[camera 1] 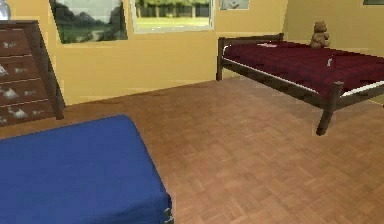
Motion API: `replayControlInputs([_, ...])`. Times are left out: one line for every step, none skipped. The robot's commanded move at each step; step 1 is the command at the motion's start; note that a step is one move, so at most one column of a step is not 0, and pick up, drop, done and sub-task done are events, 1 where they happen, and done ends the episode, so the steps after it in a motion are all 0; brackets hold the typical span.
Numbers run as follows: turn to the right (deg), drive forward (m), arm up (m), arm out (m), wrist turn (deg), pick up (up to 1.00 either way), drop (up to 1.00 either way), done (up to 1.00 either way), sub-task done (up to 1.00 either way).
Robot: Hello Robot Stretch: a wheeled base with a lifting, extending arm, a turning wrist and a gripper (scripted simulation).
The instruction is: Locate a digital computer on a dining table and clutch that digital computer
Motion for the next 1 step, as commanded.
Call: replayControlInputs([0.0, 0.00, 0.00, 0.00, 12.0, 0.00, 0.00, 0.00, 0.00])
